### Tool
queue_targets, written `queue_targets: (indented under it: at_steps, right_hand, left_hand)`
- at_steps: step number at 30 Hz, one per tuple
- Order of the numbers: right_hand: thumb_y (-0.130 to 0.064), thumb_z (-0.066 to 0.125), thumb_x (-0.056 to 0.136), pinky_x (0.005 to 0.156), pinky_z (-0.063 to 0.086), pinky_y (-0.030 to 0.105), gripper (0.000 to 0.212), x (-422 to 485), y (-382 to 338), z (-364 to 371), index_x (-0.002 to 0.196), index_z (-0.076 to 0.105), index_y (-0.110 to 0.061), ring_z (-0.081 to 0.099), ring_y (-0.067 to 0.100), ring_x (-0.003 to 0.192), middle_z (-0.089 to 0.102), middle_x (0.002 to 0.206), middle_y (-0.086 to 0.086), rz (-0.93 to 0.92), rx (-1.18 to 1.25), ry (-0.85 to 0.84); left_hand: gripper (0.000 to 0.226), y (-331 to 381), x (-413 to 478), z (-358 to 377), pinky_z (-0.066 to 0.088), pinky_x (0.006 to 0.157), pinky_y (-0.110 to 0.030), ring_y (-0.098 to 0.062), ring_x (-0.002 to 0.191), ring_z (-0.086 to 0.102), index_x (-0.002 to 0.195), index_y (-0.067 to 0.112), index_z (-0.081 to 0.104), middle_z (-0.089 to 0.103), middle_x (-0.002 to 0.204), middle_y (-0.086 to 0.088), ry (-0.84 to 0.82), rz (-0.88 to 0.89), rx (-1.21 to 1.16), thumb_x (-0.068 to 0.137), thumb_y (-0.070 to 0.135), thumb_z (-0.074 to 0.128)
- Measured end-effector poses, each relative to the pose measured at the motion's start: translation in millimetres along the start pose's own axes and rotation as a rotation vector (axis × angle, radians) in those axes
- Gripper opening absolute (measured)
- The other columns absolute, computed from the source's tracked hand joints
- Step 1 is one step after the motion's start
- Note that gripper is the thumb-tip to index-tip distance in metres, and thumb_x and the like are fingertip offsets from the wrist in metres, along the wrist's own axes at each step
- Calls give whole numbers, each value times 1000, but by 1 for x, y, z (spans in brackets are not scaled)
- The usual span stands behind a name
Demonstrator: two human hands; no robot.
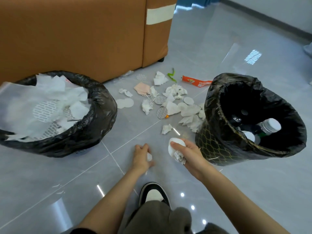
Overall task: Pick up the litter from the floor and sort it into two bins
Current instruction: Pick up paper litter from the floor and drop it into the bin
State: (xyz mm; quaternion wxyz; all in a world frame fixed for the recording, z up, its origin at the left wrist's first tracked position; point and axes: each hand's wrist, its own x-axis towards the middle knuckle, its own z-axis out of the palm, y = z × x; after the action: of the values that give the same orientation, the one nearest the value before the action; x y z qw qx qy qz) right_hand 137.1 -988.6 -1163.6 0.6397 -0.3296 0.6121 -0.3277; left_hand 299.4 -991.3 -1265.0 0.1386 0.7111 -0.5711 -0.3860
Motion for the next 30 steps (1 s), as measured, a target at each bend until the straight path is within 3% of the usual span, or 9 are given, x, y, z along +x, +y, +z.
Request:
queue_targets:
  at_steps: [4,9,12,16,18,24,26,28,30]
  right_hand:
    - [-18,64,88,71,46,28,27,-3,-12,14,114,59,-10,58,19,86,63,95,8,-18,21,-41]
    - [-18,63,89,66,42,25,22,-6,-35,32,110,60,-11,56,17,77,63,89,7,-58,23,-79]
    - [-14,60,90,69,50,24,14,-10,-56,46,104,61,-11,61,14,76,66,87,4,-97,81,-137]
    - [-11,58,91,69,44,27,16,-14,-86,70,107,61,-7,55,17,72,62,84,8,-139,90,-186]
    - [-13,59,91,65,44,24,15,-15,-101,88,105,60,-9,53,18,73,60,87,10,-150,51,-222]
    - [-21,62,90,62,40,25,8,-13,-126,160,88,57,-15,51,16,65,55,77,8,-173,-138,-319]
    - [-22,63,90,61,37,26,10,-16,-129,189,91,58,-14,48,17,63,54,75,9,-222,-230,-365]
    - [-23,62,90,52,36,21,13,-21,-129,218,99,59,-14,47,14,58,55,74,7,-285,-329,-406]
    - [-25,63,90,52,41,18,25,-26,-129,245,111,57,-15,55,16,71,61,90,6,-354,-434,-424]
  left_hand:
    - [43,-11,-7,-12,39,76,-20,-24,102,57,97,17,51,60,114,-8,63,-117,-294,67,7,80]
    - [38,5,-16,-53,37,54,-9,-14,91,48,114,7,58,55,111,-6,224,-105,-551,79,7,72]
    - [32,23,-25,-93,33,58,-6,-10,96,46,114,12,59,53,111,-2,319,24,-551,83,16,69]
    - [22,44,-44,-154,42,66,-10,-13,94,57,109,17,59,59,89,11,489,195,-581,88,17,63]
    - [20,45,-54,-187,42,66,-5,-3,88,56,108,19,58,59,85,15,596,258,-558,89,17,61]
    - [20,8,-78,-260,36,71,2,12,87,51,110,18,59,57,96,10,863,240,-494,91,15,57]
    - [21,-11,-86,-278,39,78,-4,6,89,50,113,17,58,56,98,9,923,184,-506,92,15,55]
    - [24,-28,-93,-292,42,91,-21,-3,98,51,116,14,57,56,94,12,960,139,-526,93,16,54]
    - [24,-42,-95,-301,39,101,-31,-10,112,50,118,12,55,54,94,17,959,140,-515,94,14,53]
